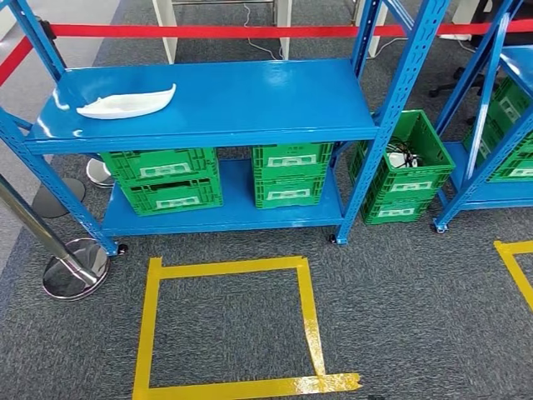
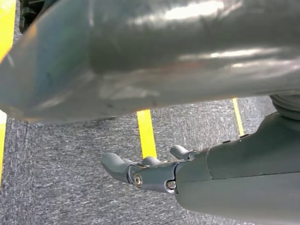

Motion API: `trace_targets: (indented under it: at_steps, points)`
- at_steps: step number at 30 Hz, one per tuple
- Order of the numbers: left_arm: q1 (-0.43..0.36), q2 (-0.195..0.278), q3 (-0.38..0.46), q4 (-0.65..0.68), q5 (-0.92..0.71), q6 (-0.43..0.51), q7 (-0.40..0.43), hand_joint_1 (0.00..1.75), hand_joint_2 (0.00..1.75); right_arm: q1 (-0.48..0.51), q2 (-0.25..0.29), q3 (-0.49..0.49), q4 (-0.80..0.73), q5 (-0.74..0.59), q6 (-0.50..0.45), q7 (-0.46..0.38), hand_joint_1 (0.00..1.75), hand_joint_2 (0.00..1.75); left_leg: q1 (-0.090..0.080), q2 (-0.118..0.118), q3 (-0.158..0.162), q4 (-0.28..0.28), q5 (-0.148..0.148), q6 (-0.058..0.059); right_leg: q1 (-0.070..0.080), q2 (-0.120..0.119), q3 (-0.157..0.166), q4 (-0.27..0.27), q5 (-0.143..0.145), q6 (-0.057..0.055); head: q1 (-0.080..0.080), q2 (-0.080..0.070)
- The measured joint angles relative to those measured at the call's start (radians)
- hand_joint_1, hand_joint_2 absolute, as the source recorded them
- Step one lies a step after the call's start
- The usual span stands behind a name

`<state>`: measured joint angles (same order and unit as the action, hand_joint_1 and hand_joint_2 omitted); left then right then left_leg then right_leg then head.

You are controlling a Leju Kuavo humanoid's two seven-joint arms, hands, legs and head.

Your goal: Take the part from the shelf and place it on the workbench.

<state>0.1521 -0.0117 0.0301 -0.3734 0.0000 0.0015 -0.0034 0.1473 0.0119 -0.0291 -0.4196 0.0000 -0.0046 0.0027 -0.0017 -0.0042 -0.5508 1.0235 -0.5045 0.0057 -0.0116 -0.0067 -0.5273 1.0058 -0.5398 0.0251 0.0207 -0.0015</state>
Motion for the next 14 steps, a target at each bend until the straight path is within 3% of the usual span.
trace_targets:
  at_steps: [14]
  points:
    - [0.0,0.003,-0.015,-0.003,0.0,0.0,0.0,0.0,0.0,0.001,-0.004,0.008,0.005,0.0,0.0,0.0,0.0,1.75,0.001,0.0,0.0,-0.001,0.0,0.0,0.001,0.0,0.006,0.0,0.0,0.0,0.0,0.0]
